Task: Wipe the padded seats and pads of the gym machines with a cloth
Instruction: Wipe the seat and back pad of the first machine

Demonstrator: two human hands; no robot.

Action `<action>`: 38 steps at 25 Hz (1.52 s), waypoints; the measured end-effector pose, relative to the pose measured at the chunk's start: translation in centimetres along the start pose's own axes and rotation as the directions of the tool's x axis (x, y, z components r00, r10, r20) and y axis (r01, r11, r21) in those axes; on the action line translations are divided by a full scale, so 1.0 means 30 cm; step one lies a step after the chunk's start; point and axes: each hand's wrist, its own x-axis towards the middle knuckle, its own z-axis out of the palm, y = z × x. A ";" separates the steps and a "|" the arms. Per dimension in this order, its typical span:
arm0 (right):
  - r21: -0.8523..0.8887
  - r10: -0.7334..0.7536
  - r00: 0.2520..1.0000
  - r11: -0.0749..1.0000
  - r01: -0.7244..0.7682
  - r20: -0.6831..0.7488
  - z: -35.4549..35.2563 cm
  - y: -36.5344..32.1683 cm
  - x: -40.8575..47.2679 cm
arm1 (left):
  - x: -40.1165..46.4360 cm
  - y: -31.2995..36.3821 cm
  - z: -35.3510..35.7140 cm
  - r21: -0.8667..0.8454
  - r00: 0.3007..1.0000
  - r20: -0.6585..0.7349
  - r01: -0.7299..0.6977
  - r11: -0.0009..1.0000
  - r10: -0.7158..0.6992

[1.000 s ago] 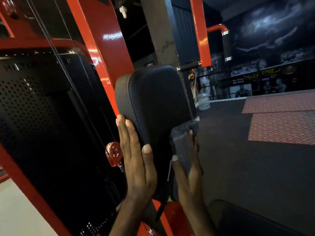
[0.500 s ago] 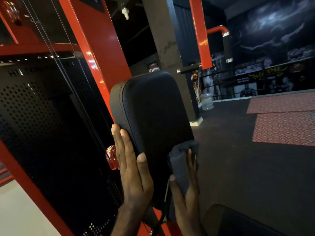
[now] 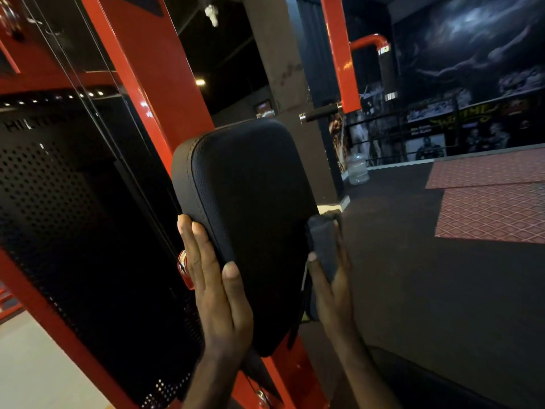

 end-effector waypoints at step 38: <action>0.044 0.438 0.854 0.883 -0.467 0.280 -0.053 -0.120 0.397 | 0.003 -0.013 -0.016 -0.036 0.998 0.048 0.032 0.999 -0.030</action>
